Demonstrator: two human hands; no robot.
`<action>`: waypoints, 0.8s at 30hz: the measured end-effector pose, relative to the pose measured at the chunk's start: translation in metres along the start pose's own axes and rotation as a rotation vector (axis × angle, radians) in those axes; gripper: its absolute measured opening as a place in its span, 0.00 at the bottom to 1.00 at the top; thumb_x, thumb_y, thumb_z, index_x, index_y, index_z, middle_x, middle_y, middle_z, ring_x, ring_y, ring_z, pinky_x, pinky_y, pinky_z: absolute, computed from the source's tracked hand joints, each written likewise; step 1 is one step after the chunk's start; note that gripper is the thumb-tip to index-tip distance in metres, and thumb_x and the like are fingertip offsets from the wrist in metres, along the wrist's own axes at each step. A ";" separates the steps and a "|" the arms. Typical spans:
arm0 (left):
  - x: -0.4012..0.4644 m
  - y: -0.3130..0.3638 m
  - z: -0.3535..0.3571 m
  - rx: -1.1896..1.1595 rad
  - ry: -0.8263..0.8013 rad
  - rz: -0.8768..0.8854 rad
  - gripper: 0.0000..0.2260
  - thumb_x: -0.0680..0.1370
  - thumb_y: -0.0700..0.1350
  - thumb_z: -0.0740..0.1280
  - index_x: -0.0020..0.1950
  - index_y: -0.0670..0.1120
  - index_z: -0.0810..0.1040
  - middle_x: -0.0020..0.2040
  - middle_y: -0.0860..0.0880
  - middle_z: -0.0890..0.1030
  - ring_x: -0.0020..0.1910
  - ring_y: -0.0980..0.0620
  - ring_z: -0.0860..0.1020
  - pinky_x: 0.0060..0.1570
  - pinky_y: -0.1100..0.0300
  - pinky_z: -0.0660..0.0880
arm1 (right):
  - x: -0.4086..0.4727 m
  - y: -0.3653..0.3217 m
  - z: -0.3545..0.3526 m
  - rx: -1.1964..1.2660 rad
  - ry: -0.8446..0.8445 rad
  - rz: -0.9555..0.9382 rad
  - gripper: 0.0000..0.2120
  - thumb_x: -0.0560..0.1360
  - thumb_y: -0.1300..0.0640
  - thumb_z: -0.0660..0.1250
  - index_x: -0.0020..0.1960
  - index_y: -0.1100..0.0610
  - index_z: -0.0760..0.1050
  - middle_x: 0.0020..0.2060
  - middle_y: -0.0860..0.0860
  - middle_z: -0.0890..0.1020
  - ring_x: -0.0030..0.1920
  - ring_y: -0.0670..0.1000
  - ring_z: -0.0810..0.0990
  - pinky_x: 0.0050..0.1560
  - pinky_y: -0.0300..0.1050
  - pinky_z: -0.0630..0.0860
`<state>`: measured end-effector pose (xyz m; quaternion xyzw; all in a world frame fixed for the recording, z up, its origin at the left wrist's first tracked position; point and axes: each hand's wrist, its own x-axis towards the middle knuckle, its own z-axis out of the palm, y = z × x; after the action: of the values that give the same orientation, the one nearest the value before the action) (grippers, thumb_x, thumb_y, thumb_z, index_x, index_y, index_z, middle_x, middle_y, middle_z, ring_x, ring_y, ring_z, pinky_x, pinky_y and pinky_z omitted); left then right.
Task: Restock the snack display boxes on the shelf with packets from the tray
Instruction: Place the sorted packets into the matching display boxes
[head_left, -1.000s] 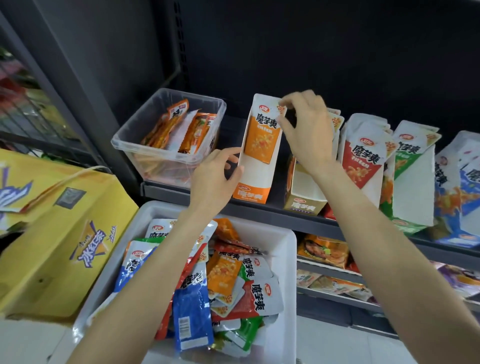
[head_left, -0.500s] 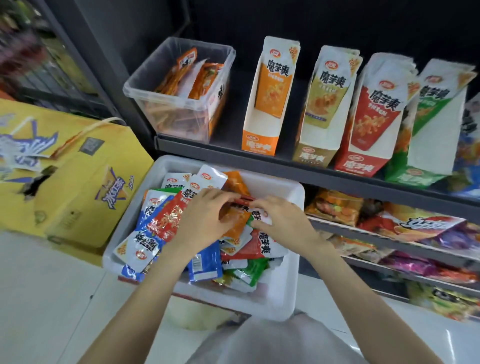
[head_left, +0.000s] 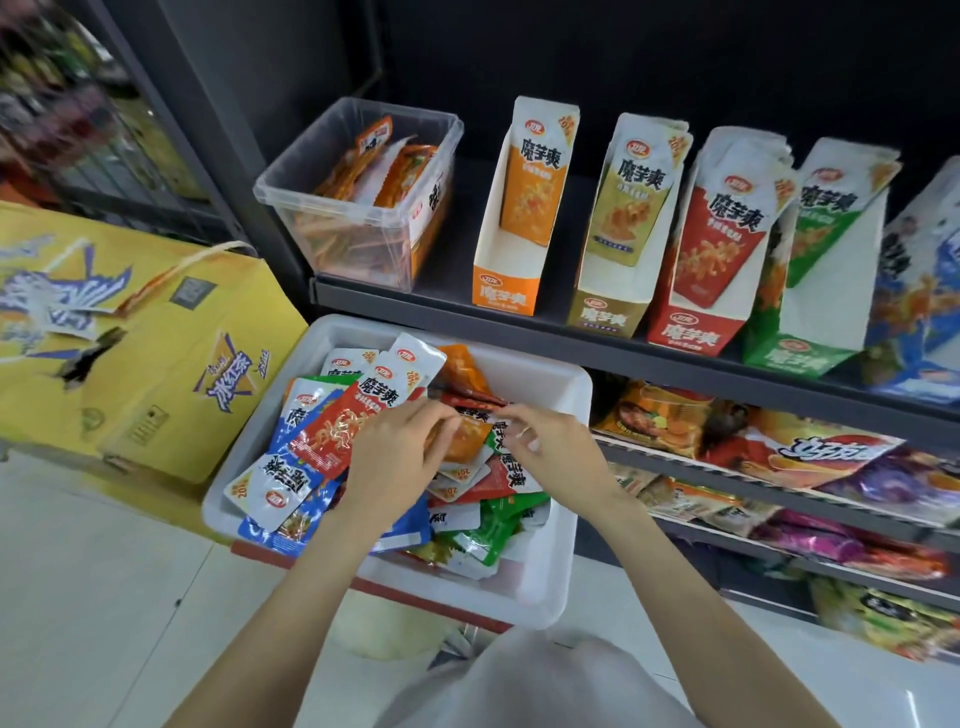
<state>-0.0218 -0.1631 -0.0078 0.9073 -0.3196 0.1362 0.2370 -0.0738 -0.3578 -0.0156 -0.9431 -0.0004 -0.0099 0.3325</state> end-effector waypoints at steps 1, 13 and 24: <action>0.003 0.001 -0.001 -0.014 -0.025 0.002 0.16 0.78 0.56 0.57 0.44 0.49 0.81 0.39 0.54 0.82 0.35 0.56 0.78 0.34 0.63 0.72 | -0.004 0.000 -0.004 0.078 0.076 0.059 0.12 0.77 0.57 0.65 0.60 0.50 0.77 0.48 0.47 0.83 0.46 0.46 0.80 0.50 0.44 0.77; 0.000 0.004 -0.002 -0.083 0.080 0.051 0.05 0.74 0.49 0.70 0.48 0.51 0.85 0.40 0.55 0.85 0.32 0.62 0.78 0.31 0.78 0.65 | 0.001 -0.016 0.010 0.073 -0.063 0.218 0.18 0.82 0.47 0.55 0.67 0.54 0.71 0.51 0.55 0.82 0.51 0.57 0.80 0.52 0.49 0.75; -0.007 0.029 -0.027 -0.335 0.000 0.142 0.19 0.74 0.62 0.65 0.59 0.55 0.79 0.66 0.57 0.74 0.67 0.56 0.69 0.66 0.51 0.65 | -0.004 -0.042 -0.045 0.869 0.309 0.250 0.23 0.71 0.63 0.73 0.61 0.51 0.67 0.47 0.46 0.82 0.43 0.43 0.83 0.40 0.43 0.82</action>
<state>-0.0485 -0.1649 0.0224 0.8303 -0.4011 0.0977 0.3745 -0.0792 -0.3533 0.0458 -0.6968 0.1585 -0.1090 0.6910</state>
